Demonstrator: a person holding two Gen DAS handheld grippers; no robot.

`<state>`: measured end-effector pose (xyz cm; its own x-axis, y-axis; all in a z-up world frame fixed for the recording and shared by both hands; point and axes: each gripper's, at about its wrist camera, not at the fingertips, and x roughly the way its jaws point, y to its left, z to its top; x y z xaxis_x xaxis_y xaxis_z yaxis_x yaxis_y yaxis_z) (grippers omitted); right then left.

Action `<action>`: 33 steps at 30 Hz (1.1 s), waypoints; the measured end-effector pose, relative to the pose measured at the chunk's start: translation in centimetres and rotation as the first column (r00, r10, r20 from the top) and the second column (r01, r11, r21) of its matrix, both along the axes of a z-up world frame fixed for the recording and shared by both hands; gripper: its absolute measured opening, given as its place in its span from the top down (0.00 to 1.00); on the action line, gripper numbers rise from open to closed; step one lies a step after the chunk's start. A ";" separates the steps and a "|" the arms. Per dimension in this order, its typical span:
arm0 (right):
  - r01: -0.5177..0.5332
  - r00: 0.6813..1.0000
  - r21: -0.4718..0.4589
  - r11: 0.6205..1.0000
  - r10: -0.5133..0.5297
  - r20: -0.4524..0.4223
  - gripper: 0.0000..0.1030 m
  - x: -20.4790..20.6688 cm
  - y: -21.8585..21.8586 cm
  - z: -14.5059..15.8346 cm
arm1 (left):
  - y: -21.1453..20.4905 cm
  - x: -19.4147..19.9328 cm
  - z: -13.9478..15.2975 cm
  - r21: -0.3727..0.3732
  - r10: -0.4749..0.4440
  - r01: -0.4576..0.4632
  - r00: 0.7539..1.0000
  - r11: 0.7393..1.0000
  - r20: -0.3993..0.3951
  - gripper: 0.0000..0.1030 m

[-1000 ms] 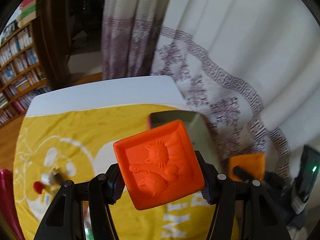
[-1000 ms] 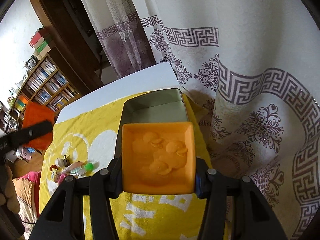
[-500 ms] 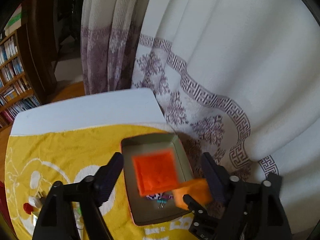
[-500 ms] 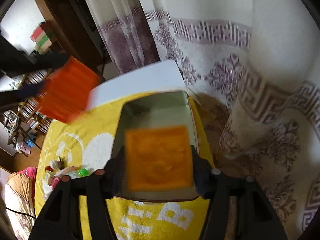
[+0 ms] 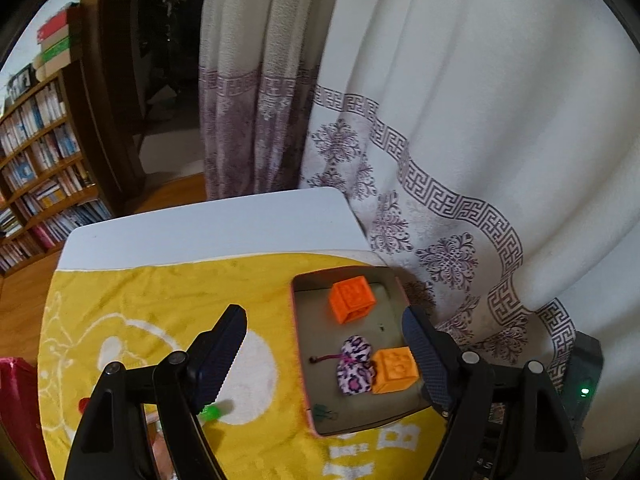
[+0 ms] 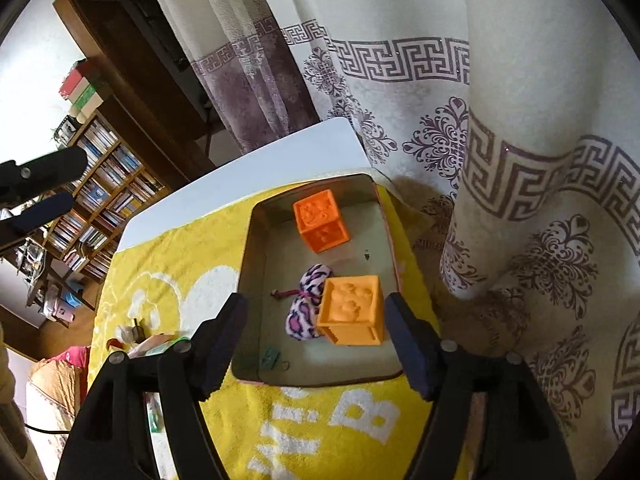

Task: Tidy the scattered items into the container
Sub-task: 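Withdraw both grippers from the box back over the remaining items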

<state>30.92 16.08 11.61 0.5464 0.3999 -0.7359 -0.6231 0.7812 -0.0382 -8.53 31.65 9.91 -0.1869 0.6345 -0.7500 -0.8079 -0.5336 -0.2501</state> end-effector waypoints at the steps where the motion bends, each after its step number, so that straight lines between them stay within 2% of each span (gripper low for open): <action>1: -0.006 1.000 0.002 1.000 0.006 0.002 0.27 -0.5 0.1 0.1 | -0.3 -0.1 0.1 -0.001 0.005 -0.005 1.000 1.000 -0.003 0.21; 15: -0.050 0.998 -0.002 0.999 0.050 0.023 0.25 -5.2 2.1 -0.3 | -6.9 -1.0 0.4 0.003 0.059 -0.059 0.998 0.998 -0.034 0.21; 33: -0.151 0.988 -0.065 0.986 0.153 0.027 0.25 -12.4 7.8 -3.2 | -16.4 -4.4 -0.2 0.012 0.128 -0.127 0.990 0.992 -0.061 0.21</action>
